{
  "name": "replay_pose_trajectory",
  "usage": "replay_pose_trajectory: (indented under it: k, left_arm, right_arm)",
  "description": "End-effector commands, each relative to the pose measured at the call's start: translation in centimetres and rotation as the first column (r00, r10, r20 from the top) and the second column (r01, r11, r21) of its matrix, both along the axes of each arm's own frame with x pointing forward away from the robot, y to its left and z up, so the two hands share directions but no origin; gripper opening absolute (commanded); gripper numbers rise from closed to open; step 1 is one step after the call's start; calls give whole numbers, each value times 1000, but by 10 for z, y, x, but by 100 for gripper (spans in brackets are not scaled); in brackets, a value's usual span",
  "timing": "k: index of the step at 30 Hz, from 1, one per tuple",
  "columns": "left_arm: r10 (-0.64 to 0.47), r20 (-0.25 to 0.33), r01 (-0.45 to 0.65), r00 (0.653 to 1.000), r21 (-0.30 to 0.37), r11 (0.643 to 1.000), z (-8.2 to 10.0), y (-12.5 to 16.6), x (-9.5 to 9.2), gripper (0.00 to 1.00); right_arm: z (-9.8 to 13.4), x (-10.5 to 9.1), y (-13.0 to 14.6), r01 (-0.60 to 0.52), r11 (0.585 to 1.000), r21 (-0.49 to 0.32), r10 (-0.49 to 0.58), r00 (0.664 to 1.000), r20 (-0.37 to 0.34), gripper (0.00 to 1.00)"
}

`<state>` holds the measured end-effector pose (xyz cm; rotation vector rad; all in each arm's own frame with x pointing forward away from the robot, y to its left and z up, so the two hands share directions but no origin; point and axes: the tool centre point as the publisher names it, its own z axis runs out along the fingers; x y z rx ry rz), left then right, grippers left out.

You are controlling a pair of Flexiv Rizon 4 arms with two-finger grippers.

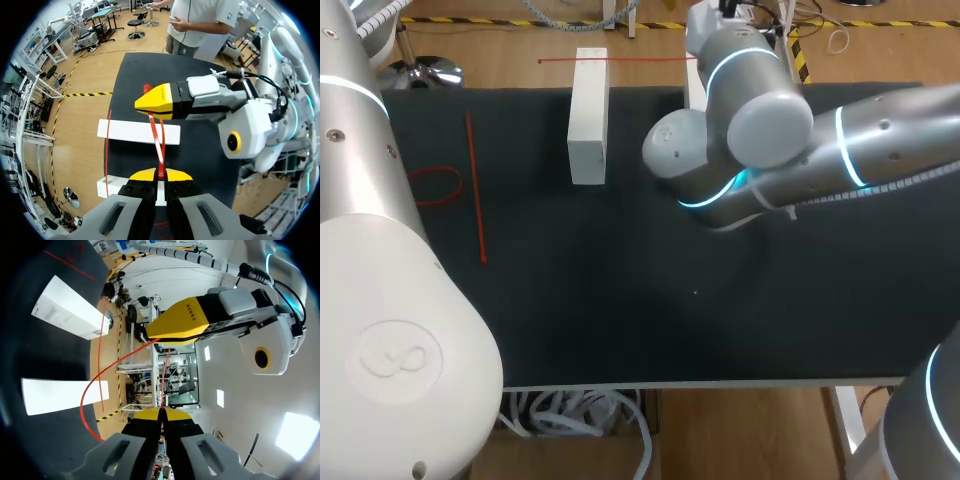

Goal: Grab the tape and strap the tape.

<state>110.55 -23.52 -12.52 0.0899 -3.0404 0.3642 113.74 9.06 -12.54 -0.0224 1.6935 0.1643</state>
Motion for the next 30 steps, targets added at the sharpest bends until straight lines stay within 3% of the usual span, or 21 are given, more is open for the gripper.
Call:
replay_pose_trajectory:
  k: [1, 30]
  left_arm:
    - [0, -3, 0, 1000, 5, 1000, 2, -1, 1, 0]
    - [0, -3, 0, 1000, 5, 1000, 2, -1, 1, 0]
  right_arm:
    - [0, 0, 2, 7, 1000, -7, -7, 1000, -3, 0]
    - [-1, -1, 9, 5, 1000, -8, -5, 1000, 2, 0]
